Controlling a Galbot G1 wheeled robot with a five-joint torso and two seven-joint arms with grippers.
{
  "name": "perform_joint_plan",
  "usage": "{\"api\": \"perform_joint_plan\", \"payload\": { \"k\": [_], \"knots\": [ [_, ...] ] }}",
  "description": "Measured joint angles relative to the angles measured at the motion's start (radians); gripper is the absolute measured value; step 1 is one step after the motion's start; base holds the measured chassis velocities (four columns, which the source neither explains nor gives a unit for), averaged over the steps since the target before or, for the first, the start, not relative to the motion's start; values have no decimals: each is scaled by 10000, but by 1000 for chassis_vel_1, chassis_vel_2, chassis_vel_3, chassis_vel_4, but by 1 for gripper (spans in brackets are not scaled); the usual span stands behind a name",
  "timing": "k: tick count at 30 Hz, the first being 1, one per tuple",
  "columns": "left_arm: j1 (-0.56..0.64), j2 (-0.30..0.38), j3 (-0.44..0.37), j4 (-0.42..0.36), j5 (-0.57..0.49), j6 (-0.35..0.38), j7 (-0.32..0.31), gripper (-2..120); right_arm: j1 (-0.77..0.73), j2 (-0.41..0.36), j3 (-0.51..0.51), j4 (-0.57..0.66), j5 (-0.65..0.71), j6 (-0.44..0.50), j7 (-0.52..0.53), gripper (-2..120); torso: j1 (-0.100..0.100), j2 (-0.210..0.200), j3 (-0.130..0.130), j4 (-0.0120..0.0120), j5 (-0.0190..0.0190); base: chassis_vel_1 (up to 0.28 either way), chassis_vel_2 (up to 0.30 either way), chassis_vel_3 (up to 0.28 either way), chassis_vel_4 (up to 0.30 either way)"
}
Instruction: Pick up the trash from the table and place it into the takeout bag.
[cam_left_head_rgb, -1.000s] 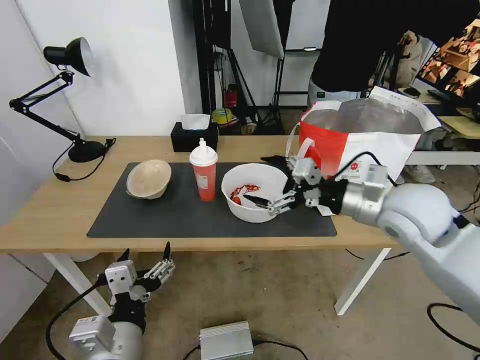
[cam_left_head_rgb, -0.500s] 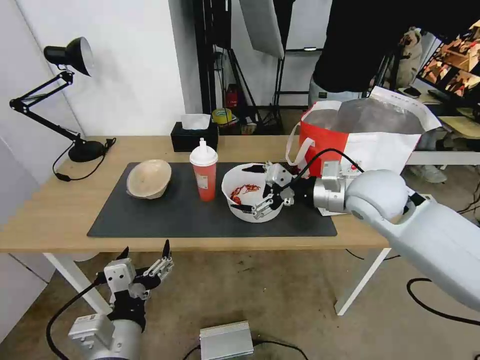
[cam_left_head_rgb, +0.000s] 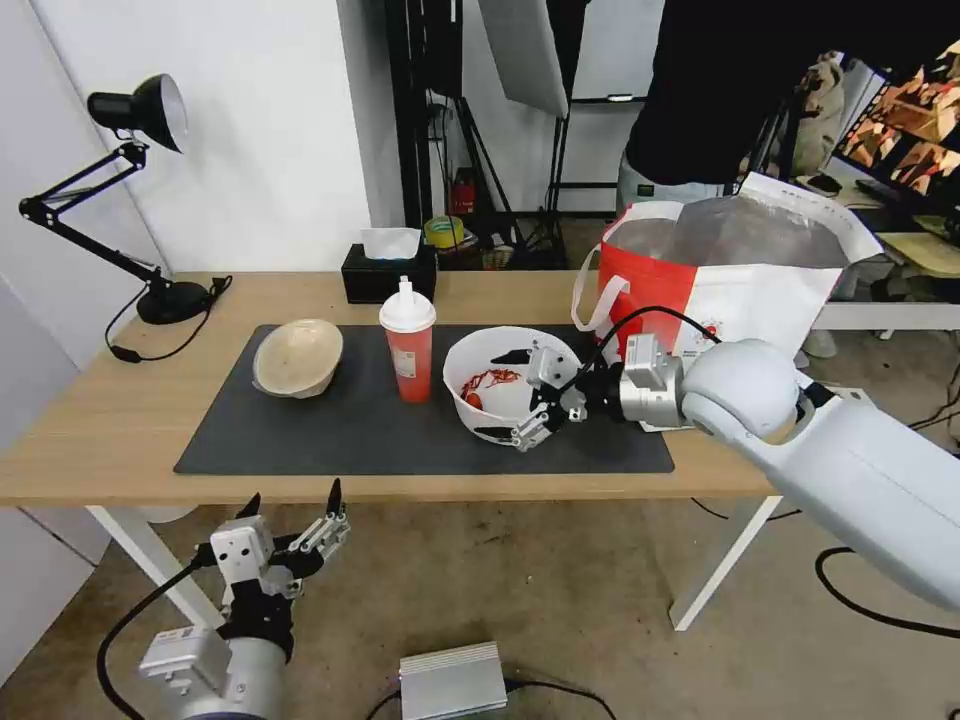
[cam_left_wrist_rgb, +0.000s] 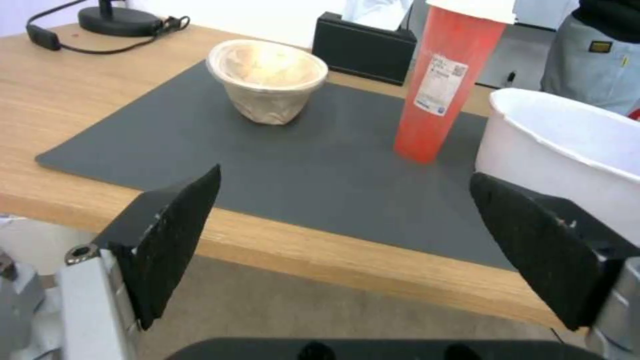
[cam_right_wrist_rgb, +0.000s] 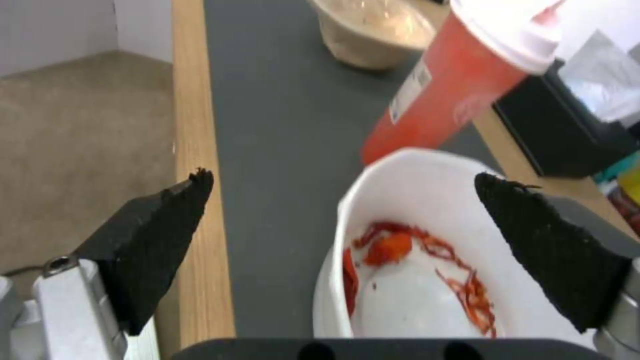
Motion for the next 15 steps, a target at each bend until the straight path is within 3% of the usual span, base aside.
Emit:
{"api": "perform_joint_plan", "payload": {
  "k": [15],
  "knots": [
    [56,9,101,-24,32,-11,-46,100,366,-181,-218,-715,-410,-344,-599,100,0,1,0,0,0,0,0,0,0]
  ]
}}
